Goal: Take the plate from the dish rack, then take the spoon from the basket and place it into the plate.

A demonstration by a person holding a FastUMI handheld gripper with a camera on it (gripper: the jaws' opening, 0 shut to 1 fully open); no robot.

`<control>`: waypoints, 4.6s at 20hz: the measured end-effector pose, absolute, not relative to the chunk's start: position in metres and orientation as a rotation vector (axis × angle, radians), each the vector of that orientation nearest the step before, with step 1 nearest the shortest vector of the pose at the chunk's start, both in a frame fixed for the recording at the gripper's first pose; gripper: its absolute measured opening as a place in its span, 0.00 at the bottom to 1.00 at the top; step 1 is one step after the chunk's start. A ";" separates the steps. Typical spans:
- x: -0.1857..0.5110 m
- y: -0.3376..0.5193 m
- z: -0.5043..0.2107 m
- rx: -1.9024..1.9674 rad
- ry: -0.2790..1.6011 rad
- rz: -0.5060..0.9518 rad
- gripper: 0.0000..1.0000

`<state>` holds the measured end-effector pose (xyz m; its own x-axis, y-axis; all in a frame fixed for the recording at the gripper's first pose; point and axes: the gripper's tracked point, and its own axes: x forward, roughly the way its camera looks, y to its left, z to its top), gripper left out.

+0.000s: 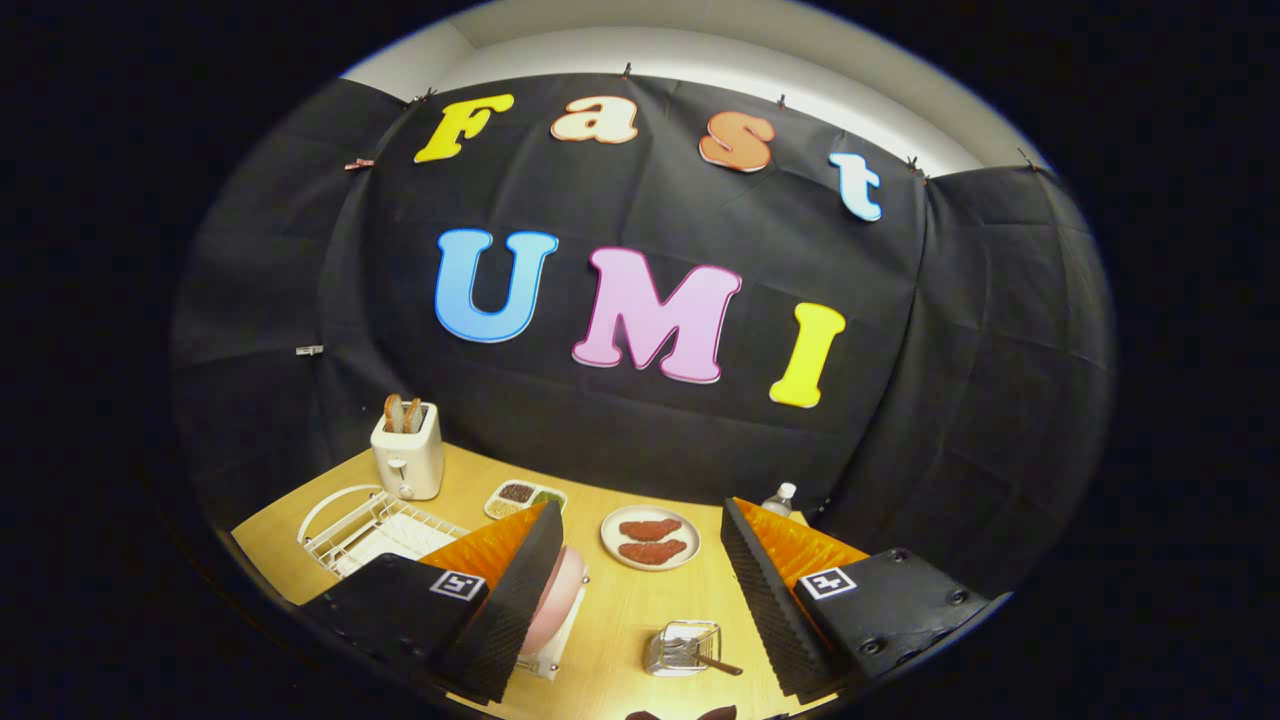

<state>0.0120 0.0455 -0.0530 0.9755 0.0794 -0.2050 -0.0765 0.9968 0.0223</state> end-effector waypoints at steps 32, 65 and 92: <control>0.086 0.117 -0.210 -0.248 0.840 -0.151 0.23; -0.145 0.162 -0.357 0.654 1.033 0.233 0.23; -0.090 0.063 -0.267 0.313 0.678 0.239 0.97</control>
